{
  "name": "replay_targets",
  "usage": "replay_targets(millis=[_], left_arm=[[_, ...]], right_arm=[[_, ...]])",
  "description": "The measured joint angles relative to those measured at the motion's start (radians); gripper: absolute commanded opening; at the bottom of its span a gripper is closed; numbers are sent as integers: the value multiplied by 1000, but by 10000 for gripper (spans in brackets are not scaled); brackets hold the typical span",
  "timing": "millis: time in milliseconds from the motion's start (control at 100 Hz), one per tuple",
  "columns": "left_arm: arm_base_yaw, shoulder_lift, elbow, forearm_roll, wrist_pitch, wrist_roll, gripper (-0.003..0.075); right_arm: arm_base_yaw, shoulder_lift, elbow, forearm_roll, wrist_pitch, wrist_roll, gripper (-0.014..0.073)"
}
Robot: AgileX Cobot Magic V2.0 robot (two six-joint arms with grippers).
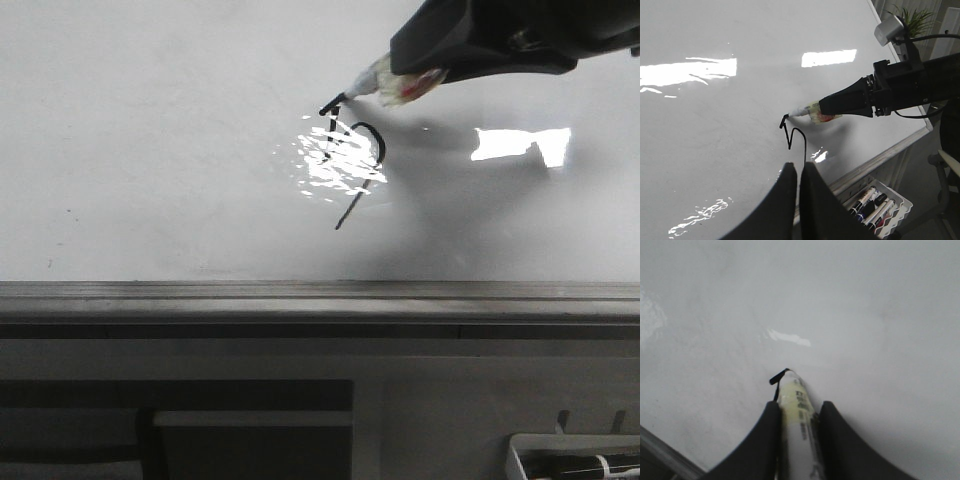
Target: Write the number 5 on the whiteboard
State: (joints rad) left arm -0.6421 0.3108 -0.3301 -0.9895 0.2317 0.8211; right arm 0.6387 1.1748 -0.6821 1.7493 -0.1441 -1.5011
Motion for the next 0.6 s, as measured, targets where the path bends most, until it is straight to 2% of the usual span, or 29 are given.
replay_targets(millis=[360, 500, 600], left_arm=[[0, 0, 0, 0, 0, 0, -20], [0, 0, 0, -3, 0, 0, -20], [0, 0, 0, -18, 0, 0, -19]], right_arm=[[-3, -96, 0, 52, -199, -63, -41], [-10, -126, 8, 80, -155, -93, -41], [-18, -150, 17, 97, -11, -109, -41]])
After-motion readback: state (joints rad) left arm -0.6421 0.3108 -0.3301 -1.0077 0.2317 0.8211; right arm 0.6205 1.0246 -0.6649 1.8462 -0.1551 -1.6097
